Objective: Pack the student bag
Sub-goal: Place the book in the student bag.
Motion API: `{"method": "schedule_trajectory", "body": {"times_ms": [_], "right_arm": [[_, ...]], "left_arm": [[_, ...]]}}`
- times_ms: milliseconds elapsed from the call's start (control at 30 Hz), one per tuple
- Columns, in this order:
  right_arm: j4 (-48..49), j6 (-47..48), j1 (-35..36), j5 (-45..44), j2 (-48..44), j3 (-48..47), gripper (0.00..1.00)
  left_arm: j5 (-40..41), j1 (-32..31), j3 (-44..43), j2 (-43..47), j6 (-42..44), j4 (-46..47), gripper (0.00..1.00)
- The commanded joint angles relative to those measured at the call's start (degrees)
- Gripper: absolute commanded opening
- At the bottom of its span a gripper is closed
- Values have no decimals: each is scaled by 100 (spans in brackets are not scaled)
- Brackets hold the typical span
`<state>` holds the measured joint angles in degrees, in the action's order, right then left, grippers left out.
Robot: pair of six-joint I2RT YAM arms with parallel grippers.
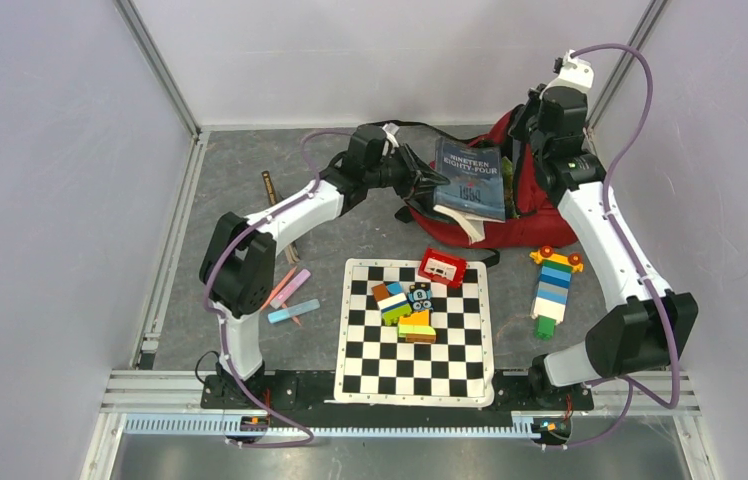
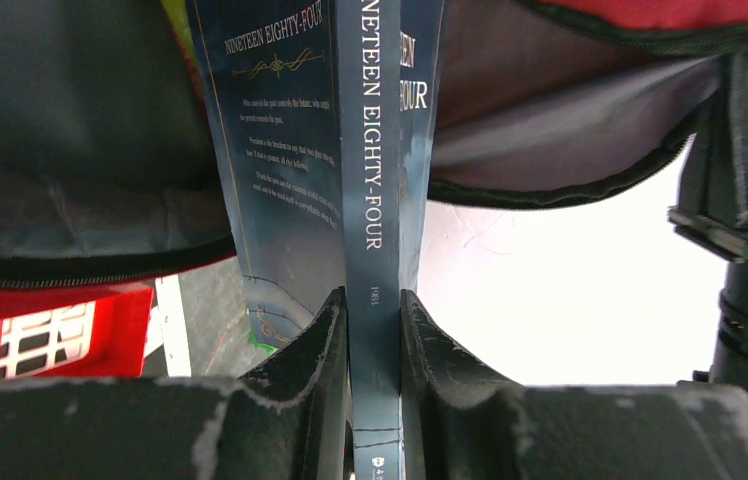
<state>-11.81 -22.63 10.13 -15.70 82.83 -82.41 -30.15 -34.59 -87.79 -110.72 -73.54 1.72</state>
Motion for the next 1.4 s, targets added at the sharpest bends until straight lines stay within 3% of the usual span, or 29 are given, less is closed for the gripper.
{"method": "schedule_trajectory", "body": {"times_ms": [0, 200, 333, 667, 800, 1033, 1200, 1367], "right_arm": [[590, -53, 24, -120, -53, -408, 0], [607, -81, 25, -110, -95, -375, 0], [700, -105, 24, -8, -156, -269, 0], [746, -130, 23, 169, -461, 20, 0], [742, -144, 21, 227, -526, 65, 0], [742, -167, 24, 251, -521, 34, 0], [742, -178, 22, 278, -483, 49, 0], [762, -226, 19, 340, -417, 84, 0]], "left_arm": [[-177, -194, -33, 348, -220, 124, 2], [-88, -275, 72, 246, -367, 98, 2], [-43, -268, -108, -29, -662, 895, 2], [-118, -121, -2309, -1723, -808, 1926, 2], [-36, -75, -2589, -2081, -460, 2045, 2], [300, 31, -2103, -2525, 85, 1790, 2], [906, -38, -2216, -2591, 867, 624, 2], [1437, -188, -2233, -2576, 1116, 138, 2]]}}
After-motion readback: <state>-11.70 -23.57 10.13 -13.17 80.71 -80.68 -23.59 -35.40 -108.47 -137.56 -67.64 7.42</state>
